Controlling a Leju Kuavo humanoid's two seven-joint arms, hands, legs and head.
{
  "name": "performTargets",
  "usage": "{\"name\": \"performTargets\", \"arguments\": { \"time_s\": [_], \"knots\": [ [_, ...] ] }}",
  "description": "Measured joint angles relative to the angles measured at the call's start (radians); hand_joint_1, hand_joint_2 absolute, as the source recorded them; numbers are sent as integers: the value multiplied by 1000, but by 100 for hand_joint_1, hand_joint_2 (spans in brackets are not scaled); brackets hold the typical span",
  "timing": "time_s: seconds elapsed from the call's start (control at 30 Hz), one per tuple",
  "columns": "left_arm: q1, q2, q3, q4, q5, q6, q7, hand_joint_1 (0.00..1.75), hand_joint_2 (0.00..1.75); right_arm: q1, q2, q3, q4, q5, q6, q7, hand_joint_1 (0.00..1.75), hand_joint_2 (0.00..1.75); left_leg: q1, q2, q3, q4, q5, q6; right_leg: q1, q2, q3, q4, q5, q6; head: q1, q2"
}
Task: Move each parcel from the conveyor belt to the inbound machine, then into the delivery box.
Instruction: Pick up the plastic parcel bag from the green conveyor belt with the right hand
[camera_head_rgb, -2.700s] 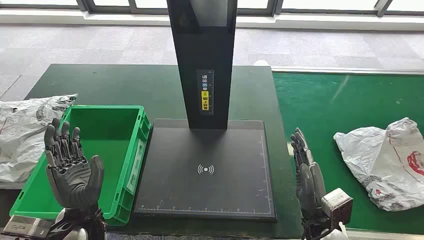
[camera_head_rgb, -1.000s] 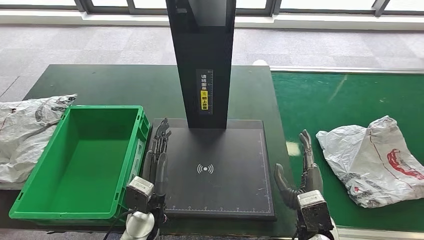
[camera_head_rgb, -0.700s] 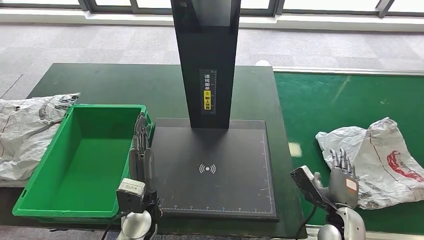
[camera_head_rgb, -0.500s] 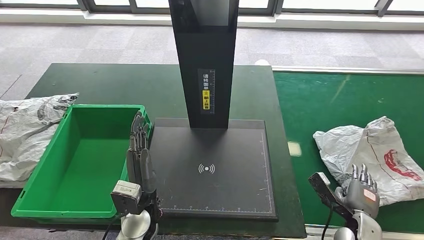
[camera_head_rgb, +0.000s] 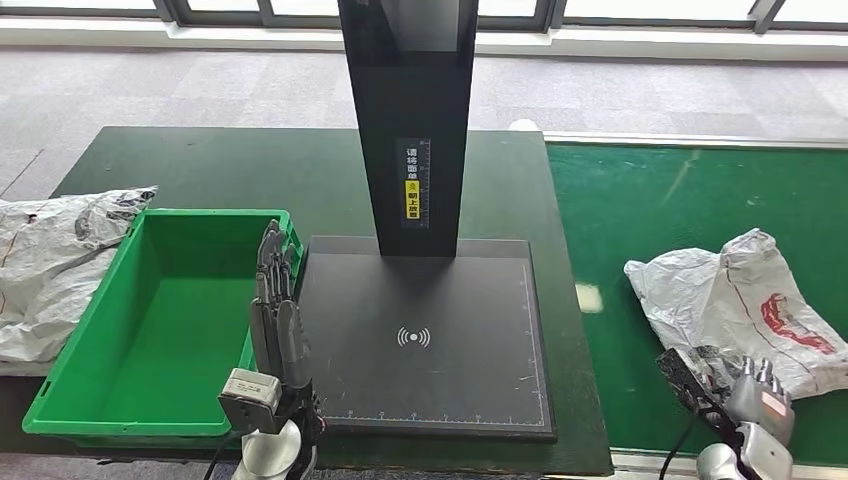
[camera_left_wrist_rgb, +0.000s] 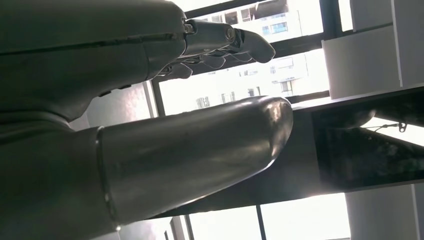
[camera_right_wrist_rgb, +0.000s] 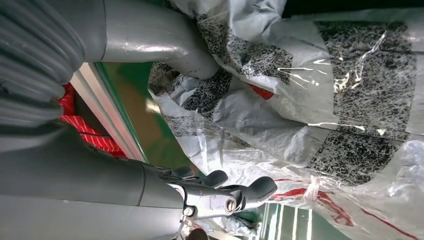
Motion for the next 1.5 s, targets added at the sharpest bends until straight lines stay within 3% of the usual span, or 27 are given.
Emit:
{"name": "performTargets", "arguments": {
  "time_s": [0.27,0.3,0.4,0.43,0.73,0.9,1.23,1.37,1.5],
  "knots": [
    [0,0,-1,0,-2,10,-2,0,0,-60,-22,-4,101,21,-17,16,0,175,0,0,0,0,0,0,0,0,0,0,0,0,0,0],
    [0,0,-1,0,-4,13,-3,0,0,-64,-24,-4,110,25,-16,18,24,175,0,0,0,0,0,0,0,0,0,0,0,0,0,0],
    [0,0,-1,0,-10,23,-3,0,0,-82,-29,-4,143,43,7,32,154,175,0,0,0,0,0,1,0,0,0,0,0,0,0,0],
    [0,0,-2,0,-13,24,-2,0,0,-88,-32,-4,155,52,21,36,175,175,0,0,0,0,0,1,0,0,0,0,0,0,0,0],
    [0,1,-3,1,-46,45,17,0,0,-141,-37,-24,231,89,92,26,175,175,0,0,0,3,1,2,0,0,3,0,2,3,0,0],
    [5,1,-3,-17,-60,60,29,0,0,-178,-36,-25,255,96,147,-22,175,175,0,1,0,4,2,3,0,0,3,0,3,5,0,0],
    [18,3,-3,-41,-69,64,34,0,0,-201,-30,-25,274,94,150,-44,175,175,1,1,0,4,2,4,1,0,3,0,4,5,0,0],
    [31,3,-3,-53,-72,68,34,0,0,-203,-20,-25,274,66,91,-108,175,175,1,2,-4,4,3,4,0,1,3,0,5,5,0,0],
    [60,3,-3,-81,-85,73,32,0,0,-205,13,-26,261,-49,-38,-268,175,175,0,3,-6,4,4,4,0,2,0,0,6,5,0,0]
  ]
}}
